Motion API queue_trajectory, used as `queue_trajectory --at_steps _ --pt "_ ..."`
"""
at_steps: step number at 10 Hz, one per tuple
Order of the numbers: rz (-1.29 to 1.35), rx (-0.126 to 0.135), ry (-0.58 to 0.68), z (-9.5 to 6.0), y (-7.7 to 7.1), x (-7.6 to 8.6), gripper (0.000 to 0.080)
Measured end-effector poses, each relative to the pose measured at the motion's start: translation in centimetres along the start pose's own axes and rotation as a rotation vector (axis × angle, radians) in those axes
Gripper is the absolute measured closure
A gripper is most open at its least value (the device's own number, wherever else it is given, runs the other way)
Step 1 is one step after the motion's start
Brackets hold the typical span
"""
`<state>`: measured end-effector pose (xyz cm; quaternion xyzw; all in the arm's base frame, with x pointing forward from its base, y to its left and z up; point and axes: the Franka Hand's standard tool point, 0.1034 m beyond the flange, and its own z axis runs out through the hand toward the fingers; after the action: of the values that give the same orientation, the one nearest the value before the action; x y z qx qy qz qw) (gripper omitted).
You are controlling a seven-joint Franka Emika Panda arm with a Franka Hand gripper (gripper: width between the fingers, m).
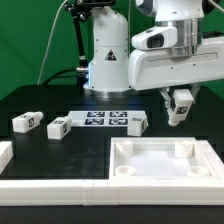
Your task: Assemble one leg
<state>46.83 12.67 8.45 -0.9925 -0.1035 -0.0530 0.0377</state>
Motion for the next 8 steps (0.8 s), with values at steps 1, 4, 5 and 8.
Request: queue_trajectory --at_steps 1,4,5,8 --pt "-0.008 -0.007 0.090 -0.6 0.6 1.3 0.0508" --pt "-0.016 -0.013 0.153 -0.6 0.9 1.6 0.0508" --pt "-0.016 -0.013 0.153 -0.6 0.9 1.6 0.0508" --pt "-0.036 -0.012 0.139 -1.5 1.6 3.9 0.0508"
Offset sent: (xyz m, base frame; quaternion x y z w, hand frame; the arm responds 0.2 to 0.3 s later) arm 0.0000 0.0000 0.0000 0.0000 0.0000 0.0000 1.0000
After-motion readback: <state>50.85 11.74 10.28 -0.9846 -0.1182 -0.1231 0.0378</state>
